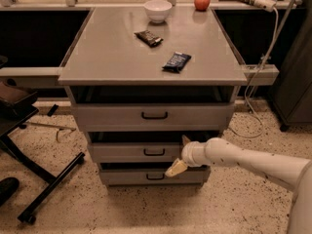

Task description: Open middle drawer

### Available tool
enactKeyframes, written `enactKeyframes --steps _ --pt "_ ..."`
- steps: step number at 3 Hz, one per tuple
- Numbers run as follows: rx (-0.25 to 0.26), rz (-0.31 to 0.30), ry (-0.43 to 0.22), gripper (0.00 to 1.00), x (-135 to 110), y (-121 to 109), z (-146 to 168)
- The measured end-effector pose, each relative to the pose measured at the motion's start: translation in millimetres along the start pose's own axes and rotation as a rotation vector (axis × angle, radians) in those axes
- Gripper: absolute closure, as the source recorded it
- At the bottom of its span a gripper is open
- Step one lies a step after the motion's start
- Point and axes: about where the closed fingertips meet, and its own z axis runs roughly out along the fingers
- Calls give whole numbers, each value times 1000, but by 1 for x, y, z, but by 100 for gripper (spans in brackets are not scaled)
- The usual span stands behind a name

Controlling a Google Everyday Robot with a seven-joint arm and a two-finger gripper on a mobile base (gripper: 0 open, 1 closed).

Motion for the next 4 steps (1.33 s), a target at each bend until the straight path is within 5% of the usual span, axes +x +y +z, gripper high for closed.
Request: enactKeyframes --steps 2,4 --pt "-24 -11 24 0 4 -8 24" --pt "-124 5 67 0 10 12 15"
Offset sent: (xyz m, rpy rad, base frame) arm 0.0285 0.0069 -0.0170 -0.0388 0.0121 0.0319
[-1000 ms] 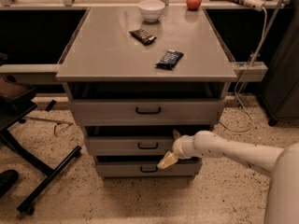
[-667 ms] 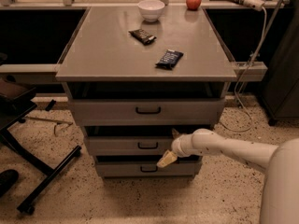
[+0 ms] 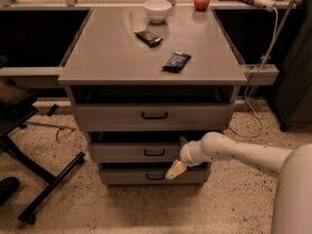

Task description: Open middle drawer

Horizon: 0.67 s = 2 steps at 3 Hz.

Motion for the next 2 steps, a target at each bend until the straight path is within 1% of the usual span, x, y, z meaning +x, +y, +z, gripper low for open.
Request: enactKeyframes --steps 1,2 --pt "-117 41 21 0 5 40 -22" --pt "-117 41 21 0 5 40 -22"
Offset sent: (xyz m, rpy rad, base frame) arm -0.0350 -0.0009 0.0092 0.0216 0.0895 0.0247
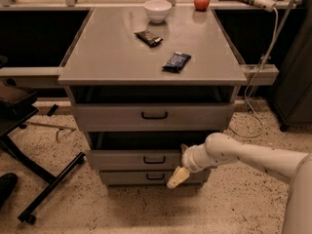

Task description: Open middle drawer

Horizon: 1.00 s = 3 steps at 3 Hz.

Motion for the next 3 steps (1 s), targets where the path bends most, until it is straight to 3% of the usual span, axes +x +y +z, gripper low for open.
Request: enactKeyframes --steps 1,2,3 --pt "-65 -29 -5 0 -2 11 5" --pt "-65 -29 -5 0 -3 11 4" --pt "-107 -23 -15 0 1 25 0"
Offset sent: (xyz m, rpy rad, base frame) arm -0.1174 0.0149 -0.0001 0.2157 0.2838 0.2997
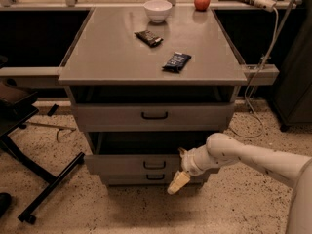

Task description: Open middle drawer

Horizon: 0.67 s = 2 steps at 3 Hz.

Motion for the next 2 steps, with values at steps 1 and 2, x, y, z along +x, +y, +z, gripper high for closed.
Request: enactKeyframes --steps 1,2 --pt "0 0 0 0 0 0 0" --pt "-24 0 2 0 -1 6 4"
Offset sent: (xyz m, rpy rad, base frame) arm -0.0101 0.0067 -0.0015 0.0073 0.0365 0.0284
